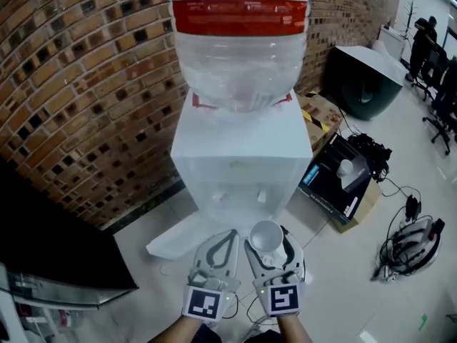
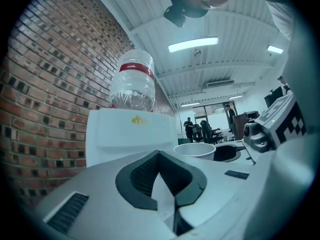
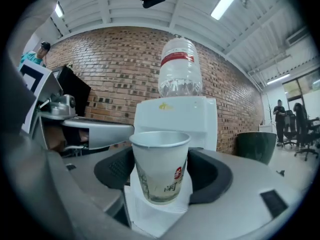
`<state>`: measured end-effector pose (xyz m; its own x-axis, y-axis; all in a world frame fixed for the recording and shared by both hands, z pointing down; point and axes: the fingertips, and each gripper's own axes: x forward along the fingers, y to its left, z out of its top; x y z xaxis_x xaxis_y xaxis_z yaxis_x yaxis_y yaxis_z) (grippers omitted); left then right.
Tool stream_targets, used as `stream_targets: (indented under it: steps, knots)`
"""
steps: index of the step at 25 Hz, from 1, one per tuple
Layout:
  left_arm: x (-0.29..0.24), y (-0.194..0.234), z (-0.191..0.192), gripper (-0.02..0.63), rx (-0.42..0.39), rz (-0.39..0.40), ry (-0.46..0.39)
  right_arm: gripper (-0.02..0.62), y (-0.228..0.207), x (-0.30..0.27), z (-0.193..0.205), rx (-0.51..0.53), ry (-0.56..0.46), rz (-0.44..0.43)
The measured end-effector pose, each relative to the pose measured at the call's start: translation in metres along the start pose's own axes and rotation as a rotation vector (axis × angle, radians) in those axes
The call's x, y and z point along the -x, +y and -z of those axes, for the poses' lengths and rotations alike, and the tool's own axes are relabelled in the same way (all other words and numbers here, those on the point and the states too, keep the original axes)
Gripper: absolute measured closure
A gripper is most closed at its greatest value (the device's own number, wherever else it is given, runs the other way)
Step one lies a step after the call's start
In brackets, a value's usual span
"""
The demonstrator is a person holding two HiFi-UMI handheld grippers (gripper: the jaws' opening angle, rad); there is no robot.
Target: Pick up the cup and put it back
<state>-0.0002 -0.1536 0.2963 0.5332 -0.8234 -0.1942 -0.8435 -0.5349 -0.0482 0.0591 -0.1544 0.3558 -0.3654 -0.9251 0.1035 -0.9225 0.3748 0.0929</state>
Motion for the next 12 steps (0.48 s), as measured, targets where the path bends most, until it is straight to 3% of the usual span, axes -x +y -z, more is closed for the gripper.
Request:
stream_targets:
  steps: [12]
  knots:
    - [0.024,0.009,0.206,0.604,0.011,-0.059,0.021,0.261,0.017,-0.050,0.198,-0.010,-0.024,0.004]
